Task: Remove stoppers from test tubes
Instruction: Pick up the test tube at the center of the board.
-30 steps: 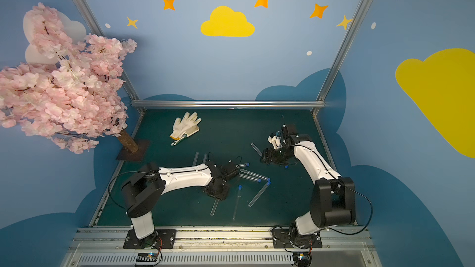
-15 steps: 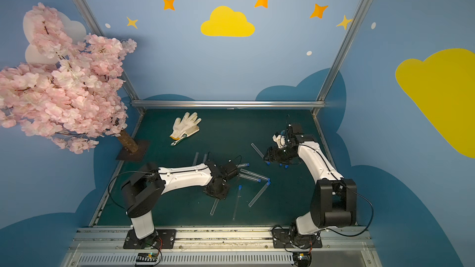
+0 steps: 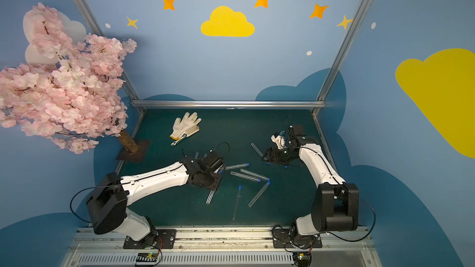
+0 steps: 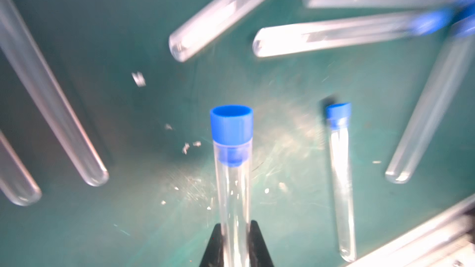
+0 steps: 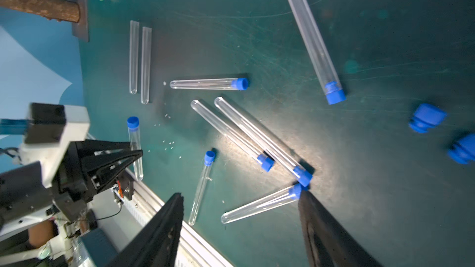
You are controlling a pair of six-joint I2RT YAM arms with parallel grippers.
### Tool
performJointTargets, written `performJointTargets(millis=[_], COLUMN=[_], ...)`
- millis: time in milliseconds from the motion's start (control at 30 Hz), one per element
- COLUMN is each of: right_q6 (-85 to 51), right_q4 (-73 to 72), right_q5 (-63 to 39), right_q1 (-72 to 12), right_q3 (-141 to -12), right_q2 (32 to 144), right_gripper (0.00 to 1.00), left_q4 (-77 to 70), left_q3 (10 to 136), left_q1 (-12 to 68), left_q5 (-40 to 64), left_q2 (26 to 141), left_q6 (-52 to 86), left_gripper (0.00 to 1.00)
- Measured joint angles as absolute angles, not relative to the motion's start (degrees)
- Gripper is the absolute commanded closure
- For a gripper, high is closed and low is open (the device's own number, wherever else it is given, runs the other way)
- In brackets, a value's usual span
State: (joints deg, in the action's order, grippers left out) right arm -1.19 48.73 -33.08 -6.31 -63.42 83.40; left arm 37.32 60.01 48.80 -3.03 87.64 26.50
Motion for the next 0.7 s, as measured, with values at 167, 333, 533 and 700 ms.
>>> performJointTargets(millis=[167,333,533,700], right_q6=[-1.2,-1.3,-1.9,-2.8], right_q4=[47.2,44.2,41.2,38.5], right_q5=[-38.1,-43.6,-49.2,-52.3], right_q1=[-8.5,-11.5,-15.9,-19.1], right_q3=[-62.9,-62.8,-62.8,-62.8], right_q2=[83.2,82.7,83.0,83.4], right_gripper=[0.3,0.33,0.44,0.48], left_q4=[33.5,30.1,27.5,26.4], left_q3=[58.9,57.6,57.5,57.5], left_q1=[46.5,46.4,46.4,46.4], left_q5=[-1.1,1.6,4.0,5.1], left_q2=[83.8,81.5,80.5,80.2], left_q6=[22.2,19.6,17.7,16.4], left_gripper=[0.88,0.88,0.88,0.88])
